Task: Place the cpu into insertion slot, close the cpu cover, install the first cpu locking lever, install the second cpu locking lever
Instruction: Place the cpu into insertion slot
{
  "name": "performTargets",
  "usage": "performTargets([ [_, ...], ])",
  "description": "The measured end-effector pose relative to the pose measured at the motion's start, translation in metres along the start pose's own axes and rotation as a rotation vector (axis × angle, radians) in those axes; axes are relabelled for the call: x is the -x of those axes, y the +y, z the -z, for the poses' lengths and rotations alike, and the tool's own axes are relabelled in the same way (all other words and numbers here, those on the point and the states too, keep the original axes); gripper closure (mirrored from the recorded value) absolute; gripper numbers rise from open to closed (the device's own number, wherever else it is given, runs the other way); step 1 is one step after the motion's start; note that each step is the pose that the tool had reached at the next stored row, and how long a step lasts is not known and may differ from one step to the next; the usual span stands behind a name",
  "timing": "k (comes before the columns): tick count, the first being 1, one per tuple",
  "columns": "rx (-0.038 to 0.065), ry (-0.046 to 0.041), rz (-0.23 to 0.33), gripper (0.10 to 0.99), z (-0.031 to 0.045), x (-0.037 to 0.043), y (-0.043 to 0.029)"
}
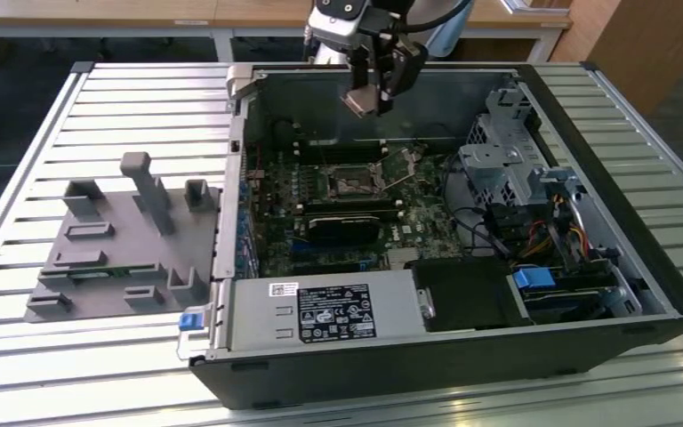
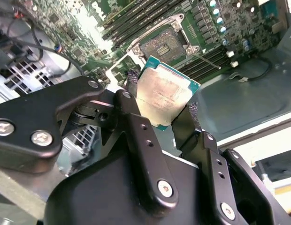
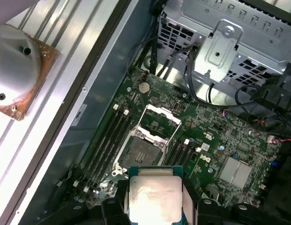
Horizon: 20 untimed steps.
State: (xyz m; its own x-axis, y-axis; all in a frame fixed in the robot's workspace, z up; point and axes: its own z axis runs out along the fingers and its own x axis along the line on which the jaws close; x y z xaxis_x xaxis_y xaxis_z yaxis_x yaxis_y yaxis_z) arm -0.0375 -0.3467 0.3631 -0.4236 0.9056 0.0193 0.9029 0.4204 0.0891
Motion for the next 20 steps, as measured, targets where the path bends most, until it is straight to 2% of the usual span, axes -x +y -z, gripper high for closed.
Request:
performTargets([
  [9,0.003,-0.0143,-0.160,0.545,-0.0028,0.0001,-0.0002],
  [11,0.000,-0.0155,-0.185,0.545,-0.0040,0.0001,-0.0003],
  [17,-0.017,-0.0134,-0.218,0.545,-0.0088,0.0001,-0.0008],
  [20,-0.020,-0.0161,-0.219,0.545,-0.0117,0.0002,-0.0010],
])
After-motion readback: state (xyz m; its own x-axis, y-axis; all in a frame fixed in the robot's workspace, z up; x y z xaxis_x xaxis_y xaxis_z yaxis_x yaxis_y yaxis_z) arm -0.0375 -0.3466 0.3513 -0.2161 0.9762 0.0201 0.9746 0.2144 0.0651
